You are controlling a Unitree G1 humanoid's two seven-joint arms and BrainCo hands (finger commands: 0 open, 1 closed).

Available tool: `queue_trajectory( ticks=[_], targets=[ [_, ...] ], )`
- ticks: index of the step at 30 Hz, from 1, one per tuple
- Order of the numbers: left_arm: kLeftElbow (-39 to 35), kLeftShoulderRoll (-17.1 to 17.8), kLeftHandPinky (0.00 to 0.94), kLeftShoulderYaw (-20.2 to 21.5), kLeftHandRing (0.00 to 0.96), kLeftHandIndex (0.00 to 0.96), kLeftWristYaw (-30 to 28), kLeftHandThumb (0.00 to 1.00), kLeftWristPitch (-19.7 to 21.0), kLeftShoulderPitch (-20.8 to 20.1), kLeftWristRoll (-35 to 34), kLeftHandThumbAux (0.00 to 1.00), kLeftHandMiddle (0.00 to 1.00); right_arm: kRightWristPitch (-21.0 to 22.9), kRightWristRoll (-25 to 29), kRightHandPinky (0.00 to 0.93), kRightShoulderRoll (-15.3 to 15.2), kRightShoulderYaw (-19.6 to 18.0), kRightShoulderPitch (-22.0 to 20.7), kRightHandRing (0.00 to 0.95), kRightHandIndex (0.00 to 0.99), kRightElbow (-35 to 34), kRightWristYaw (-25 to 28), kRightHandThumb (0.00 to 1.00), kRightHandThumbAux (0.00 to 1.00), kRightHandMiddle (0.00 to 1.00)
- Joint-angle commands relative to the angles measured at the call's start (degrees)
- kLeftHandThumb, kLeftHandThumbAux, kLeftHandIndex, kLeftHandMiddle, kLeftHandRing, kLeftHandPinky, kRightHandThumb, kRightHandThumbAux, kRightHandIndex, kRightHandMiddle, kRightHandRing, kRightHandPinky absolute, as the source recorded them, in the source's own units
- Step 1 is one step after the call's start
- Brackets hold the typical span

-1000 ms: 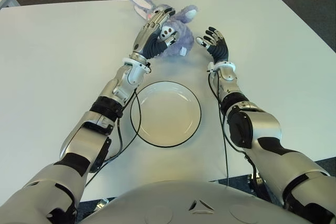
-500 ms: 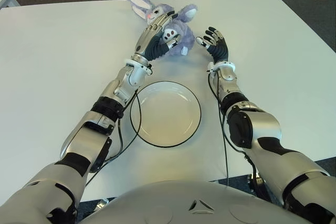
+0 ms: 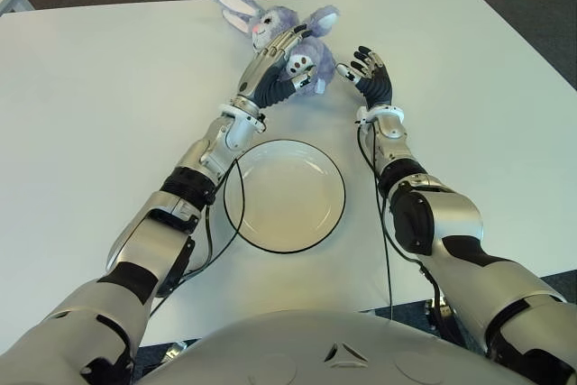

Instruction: Put the doll into the plate.

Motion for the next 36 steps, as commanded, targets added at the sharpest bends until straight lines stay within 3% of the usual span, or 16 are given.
queue_trajectory(
  ticks=[1, 36],
  targets=[
    [1.0, -0.2, 0.032, -0.7, 0.0, 0.0, 0.0, 0.423, 0.4, 0.0, 0.8, 0.202, 0.0, 1.6, -0.1, 0.138, 0.6, 0.2, 1.3, 0.128, 0.137, 1.5, -0.2, 0.008, 0.758, 0.135],
    [-3.6, -0.1, 0.013, -0.6, 0.0, 0.0, -5.9, 0.466, -0.3, 1.9, -2.2, 0.217, 0.0, 1.6, 0.1, 0.147, 1.0, 0.2, 1.3, 0.144, 0.135, 1.5, -0.6, 0.031, 0.782, 0.157]
  ],
)
